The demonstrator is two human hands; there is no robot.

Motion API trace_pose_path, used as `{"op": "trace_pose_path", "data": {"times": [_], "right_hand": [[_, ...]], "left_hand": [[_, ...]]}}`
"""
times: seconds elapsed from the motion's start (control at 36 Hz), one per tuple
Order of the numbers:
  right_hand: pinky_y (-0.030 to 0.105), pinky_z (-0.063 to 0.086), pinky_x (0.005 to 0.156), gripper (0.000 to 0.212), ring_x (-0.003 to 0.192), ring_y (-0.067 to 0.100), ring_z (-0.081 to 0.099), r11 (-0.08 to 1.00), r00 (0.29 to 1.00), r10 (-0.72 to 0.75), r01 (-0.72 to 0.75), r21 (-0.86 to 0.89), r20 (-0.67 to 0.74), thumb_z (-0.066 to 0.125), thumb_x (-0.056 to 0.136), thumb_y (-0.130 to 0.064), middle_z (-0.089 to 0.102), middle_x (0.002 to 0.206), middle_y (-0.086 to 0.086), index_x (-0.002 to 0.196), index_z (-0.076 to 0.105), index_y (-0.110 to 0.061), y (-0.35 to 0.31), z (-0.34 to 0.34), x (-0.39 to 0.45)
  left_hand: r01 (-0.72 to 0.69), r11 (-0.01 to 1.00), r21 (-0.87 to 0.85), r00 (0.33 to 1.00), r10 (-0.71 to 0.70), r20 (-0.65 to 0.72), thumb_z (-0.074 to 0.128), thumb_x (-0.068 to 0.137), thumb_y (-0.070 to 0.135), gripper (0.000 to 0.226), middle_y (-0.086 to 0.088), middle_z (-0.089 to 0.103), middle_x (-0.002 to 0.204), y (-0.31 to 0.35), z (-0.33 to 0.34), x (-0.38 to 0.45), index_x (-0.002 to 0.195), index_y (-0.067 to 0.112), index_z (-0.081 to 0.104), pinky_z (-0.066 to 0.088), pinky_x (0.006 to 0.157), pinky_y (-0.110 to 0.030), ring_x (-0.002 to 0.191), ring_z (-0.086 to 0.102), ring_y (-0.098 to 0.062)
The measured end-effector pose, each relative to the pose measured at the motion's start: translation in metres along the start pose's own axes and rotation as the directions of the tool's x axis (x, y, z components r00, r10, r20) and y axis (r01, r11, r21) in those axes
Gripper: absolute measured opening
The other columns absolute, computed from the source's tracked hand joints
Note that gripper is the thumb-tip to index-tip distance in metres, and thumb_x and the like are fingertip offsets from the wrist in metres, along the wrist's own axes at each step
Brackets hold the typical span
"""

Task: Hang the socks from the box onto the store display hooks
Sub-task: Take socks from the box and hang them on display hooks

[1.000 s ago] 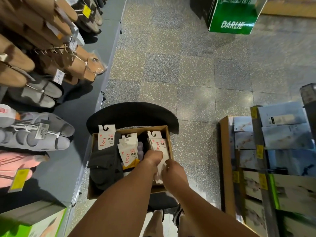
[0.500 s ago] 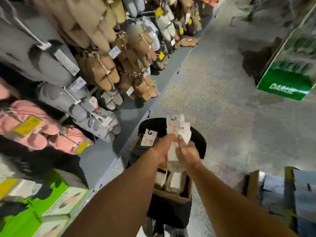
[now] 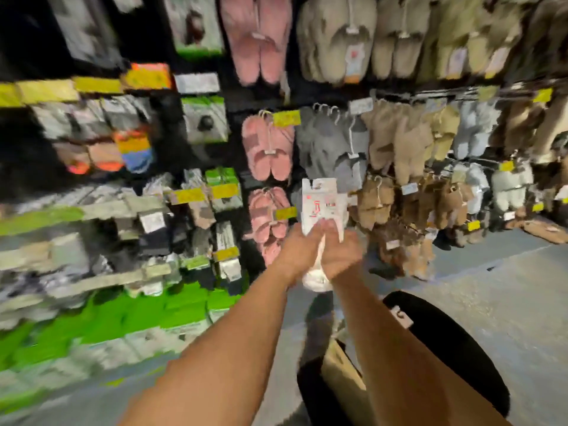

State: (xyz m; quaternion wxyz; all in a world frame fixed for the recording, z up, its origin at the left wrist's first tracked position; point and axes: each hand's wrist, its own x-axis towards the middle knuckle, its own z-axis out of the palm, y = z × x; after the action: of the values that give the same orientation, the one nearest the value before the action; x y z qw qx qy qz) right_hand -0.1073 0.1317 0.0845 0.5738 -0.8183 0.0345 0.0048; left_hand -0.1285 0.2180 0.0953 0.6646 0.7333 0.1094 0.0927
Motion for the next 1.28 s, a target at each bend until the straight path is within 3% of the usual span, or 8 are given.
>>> {"op": "trace_pose_path", "data": {"times": [0.06,0.11,0.28,0.58,0.67,0.97,1.11,1.28], "right_hand": [[0.032,0.038,0.085,0.055,0.116,0.036,0.055,0.999,0.999,-0.033,0.033,0.018,0.041,0.044,0.100,-0.050,0.059,0.124,0.020,0.127,0.054,-0.003,-0.017,0.025,-0.018],[0.038,0.043,0.091,0.055,0.116,0.039,0.057,0.997,0.994,-0.067,0.063,0.051,0.086,0.044,0.099,-0.052,0.061,0.125,0.022,0.124,0.056,-0.004,-0.038,0.055,-0.041],[0.038,0.044,0.097,0.058,0.116,0.036,0.057,0.983,0.969,-0.179,0.169,0.072,0.169,0.042,0.098,-0.056,0.059,0.132,0.016,0.134,0.052,-0.011,-0.075,0.134,-0.102],[0.035,0.046,0.085,0.051,0.109,0.036,0.060,0.971,0.934,-0.240,0.231,0.064,0.264,0.040,0.099,-0.054,0.064,0.122,0.016,0.122,0.058,-0.012,-0.115,0.265,-0.218],[0.033,0.043,0.081,0.049,0.107,0.035,0.060,0.962,0.930,-0.270,0.255,0.093,0.250,0.042,0.100,-0.051,0.065,0.121,0.015,0.122,0.059,-0.011,-0.120,0.288,-0.236],[0.032,0.044,0.081,0.050,0.105,0.031,0.062,0.966,0.941,-0.256,0.245,0.080,0.220,0.045,0.097,-0.054,0.067,0.118,0.011,0.121,0.060,-0.012,-0.120,0.306,-0.223],[0.044,0.052,0.085,0.058,0.098,0.027,0.062,0.952,0.960,-0.272,0.258,0.167,0.063,0.058,0.075,-0.071,0.063,0.103,0.007,0.103,0.052,-0.020,-0.113,0.305,-0.190],[0.031,0.044,0.073,0.034,0.090,0.017,0.063,0.949,0.947,-0.289,0.265,0.173,0.136,0.064,0.089,-0.051,0.066,0.097,-0.002,0.097,0.058,-0.018,-0.112,0.312,-0.119]], "left_hand": [[-0.011,0.999,0.033,0.996,0.014,-0.089,0.057,0.100,0.043,0.029,0.009,0.063,0.113,-0.003,-0.038,-0.005,0.118,0.019,0.057,0.044,0.073,-0.002,0.105,0.060,-0.012],[-0.041,0.997,0.071,0.985,0.052,-0.162,0.057,0.087,0.061,0.061,0.005,0.072,0.117,-0.006,-0.073,-0.014,0.129,0.018,0.062,0.052,0.092,-0.020,0.109,0.068,-0.014],[-0.086,0.996,-0.025,0.953,0.075,-0.295,0.058,0.102,0.030,0.025,0.007,0.076,0.104,-0.010,-0.176,-0.057,0.118,0.016,0.070,0.052,0.076,-0.011,0.091,0.070,0.002],[-0.088,0.984,-0.153,0.904,0.014,-0.427,0.065,0.089,0.053,0.050,0.006,0.076,0.113,-0.028,-0.340,-0.135,0.124,0.018,0.066,0.057,0.093,-0.035,0.103,0.072,-0.009],[-0.105,0.961,-0.255,0.931,0.005,-0.365,0.058,0.101,0.033,0.034,-0.001,0.075,0.117,-0.034,-0.370,-0.145,0.129,0.013,0.064,0.058,0.086,-0.029,0.106,0.072,-0.015],[-0.120,0.942,-0.315,0.951,0.018,-0.309,0.052,0.105,0.018,0.025,-0.004,0.074,0.118,-0.046,-0.382,-0.124,0.126,0.013,0.064,0.057,0.095,-0.035,0.108,0.071,-0.018],[-0.106,0.947,-0.304,0.957,0.013,-0.291,0.054,0.104,0.020,0.029,-0.009,0.073,0.121,-0.050,-0.369,-0.086,0.131,0.011,0.062,0.057,0.095,-0.040,0.110,0.071,-0.024],[-0.095,0.944,-0.317,0.971,0.017,-0.240,0.063,0.100,0.023,0.034,-0.005,0.074,0.120,-0.055,-0.359,-0.025,0.132,0.014,0.063,0.056,0.096,-0.041,0.111,0.071,-0.023]]}}
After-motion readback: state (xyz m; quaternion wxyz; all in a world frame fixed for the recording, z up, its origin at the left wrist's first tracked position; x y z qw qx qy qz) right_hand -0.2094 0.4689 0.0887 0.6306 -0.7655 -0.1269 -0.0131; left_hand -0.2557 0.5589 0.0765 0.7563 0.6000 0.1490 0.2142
